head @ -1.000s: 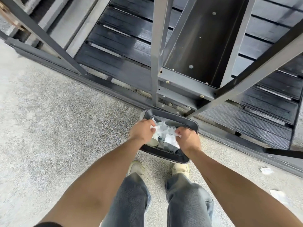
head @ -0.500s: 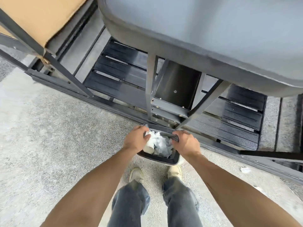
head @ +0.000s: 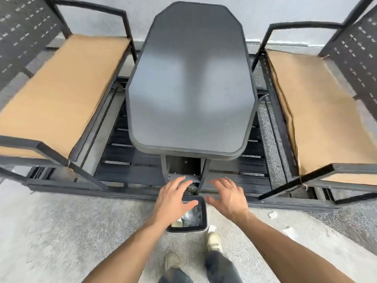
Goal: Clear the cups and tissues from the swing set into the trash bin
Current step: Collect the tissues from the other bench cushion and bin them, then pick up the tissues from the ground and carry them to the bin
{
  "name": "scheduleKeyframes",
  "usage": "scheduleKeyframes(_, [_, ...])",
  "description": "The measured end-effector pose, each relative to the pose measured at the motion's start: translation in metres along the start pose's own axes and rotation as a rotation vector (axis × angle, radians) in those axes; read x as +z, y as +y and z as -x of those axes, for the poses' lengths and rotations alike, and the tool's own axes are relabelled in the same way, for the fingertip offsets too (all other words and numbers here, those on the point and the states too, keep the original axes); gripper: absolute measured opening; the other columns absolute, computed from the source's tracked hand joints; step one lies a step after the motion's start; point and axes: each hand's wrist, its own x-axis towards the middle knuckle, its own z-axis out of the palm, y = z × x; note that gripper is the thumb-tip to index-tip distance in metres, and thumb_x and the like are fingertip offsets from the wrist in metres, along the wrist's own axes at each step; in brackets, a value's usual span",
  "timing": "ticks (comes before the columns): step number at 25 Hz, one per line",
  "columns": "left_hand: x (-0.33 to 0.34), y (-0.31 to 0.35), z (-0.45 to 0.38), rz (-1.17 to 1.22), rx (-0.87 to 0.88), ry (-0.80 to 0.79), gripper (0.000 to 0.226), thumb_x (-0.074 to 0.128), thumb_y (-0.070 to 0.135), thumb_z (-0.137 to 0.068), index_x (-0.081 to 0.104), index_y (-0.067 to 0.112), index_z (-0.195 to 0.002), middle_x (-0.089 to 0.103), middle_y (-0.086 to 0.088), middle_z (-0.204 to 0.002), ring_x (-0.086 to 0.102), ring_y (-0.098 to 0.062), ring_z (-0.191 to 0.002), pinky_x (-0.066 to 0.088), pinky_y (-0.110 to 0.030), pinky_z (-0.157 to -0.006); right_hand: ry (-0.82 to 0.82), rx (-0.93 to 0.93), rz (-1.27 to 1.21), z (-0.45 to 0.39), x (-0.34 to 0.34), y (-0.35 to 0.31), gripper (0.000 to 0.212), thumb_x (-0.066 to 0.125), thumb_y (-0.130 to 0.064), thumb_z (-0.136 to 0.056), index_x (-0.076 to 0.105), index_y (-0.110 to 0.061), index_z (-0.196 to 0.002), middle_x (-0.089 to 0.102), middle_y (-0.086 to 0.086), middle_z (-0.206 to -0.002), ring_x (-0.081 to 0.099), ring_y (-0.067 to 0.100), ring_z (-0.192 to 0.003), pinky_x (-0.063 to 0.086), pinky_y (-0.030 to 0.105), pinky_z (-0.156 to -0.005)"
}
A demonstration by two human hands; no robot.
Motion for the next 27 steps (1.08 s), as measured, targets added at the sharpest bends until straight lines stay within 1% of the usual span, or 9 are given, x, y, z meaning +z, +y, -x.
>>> scheduleKeyframes(4, [-0.024, 0.043, -0.005, -0.002, 0.117, -0.024, 0.076, 0.052, 0.069, -0.081, 0.027, 0.04, -0.146, 0.023, 0.014, -0.155, 0.02, -0.01, -0.142, 0.016, -0.035, -0.115, 0.1, 0.112, -0.001, 0.035, -0.036, 0.023, 0.066, 0.046, -0.066, -0.084, 0.029, -0.041, -0.142, 0.03, -0.008, -0.154, 0.016, 0.019, -0.145, 0.025, 0.046, -0.112])
scheduleKeyframes(8, [-0.028, 0.093, -0.016, -0.003, 0.233, -0.062, 0.076, 0.05, 0.07, -0.081, 0.026, 0.04, -0.147, 0.021, 0.012, -0.156, 0.018, -0.012, -0.143, 0.014, -0.037, -0.116, 0.195, 0.275, 0.0, 0.08, -0.07, 0.064, 0.07, 0.048, -0.068, -0.083, 0.027, -0.04, -0.145, 0.027, -0.007, -0.155, 0.015, 0.019, -0.146, 0.022, 0.048, -0.113])
scheduleKeyframes(11, [-0.024, 0.132, -0.019, -0.008, 0.315, -0.072, 0.076, 0.051, 0.069, -0.081, 0.028, 0.038, -0.146, 0.024, 0.009, -0.156, 0.019, -0.013, -0.143, 0.014, -0.038, -0.116, 0.238, 0.379, -0.001, 0.116, -0.087, 0.097, 0.072, 0.048, -0.07, -0.082, 0.027, -0.041, -0.145, 0.027, -0.007, -0.156, 0.014, 0.018, -0.146, 0.022, 0.048, -0.114])
scheduleKeyframes(15, [-0.012, 0.189, -0.018, -0.038, 0.402, -0.079, 0.075, 0.051, 0.07, -0.081, 0.029, 0.038, -0.146, 0.025, 0.009, -0.156, 0.021, -0.015, -0.143, 0.016, -0.039, -0.116, 0.292, 0.467, -0.024, 0.168, -0.102, 0.144, 0.075, 0.045, -0.073, -0.081, 0.024, -0.042, -0.145, 0.022, -0.005, -0.158, 0.01, 0.021, -0.147, 0.018, 0.051, -0.115])
scheduleKeyframes(19, [0.011, 0.263, -0.005, -0.041, 0.434, -0.114, 0.076, 0.051, 0.07, -0.081, 0.028, 0.038, -0.147, 0.024, 0.009, -0.156, 0.019, -0.014, -0.143, 0.015, -0.041, -0.118, 0.354, 0.53, -0.035, 0.236, -0.117, 0.197, 0.075, 0.044, -0.072, -0.083, 0.019, -0.042, -0.147, 0.016, -0.005, -0.159, 0.006, 0.02, -0.147, 0.015, 0.051, -0.117])
scheduleKeyframes(23, [0.046, 0.352, 0.022, -0.019, 0.451, -0.112, 0.078, 0.052, 0.069, -0.081, 0.026, 0.039, -0.147, 0.023, 0.009, -0.157, 0.02, -0.014, -0.143, 0.015, -0.043, -0.118, 0.418, 0.591, -0.037, 0.314, -0.132, 0.267, 0.073, 0.044, -0.072, -0.083, 0.021, -0.042, -0.145, 0.018, -0.003, -0.159, 0.009, 0.023, -0.147, 0.017, 0.052, -0.115])
scheduleKeyframes(27, [0.071, 0.413, 0.038, -0.018, 0.471, -0.09, 0.077, 0.052, 0.069, -0.081, 0.028, 0.038, -0.147, 0.024, 0.008, -0.156, 0.021, -0.015, -0.143, 0.017, -0.044, -0.118, 0.446, 0.65, -0.022, 0.369, -0.146, 0.324, 0.074, 0.045, -0.073, -0.082, 0.021, -0.043, -0.146, 0.019, -0.002, -0.159, 0.012, 0.024, -0.146, 0.019, 0.053, -0.114])
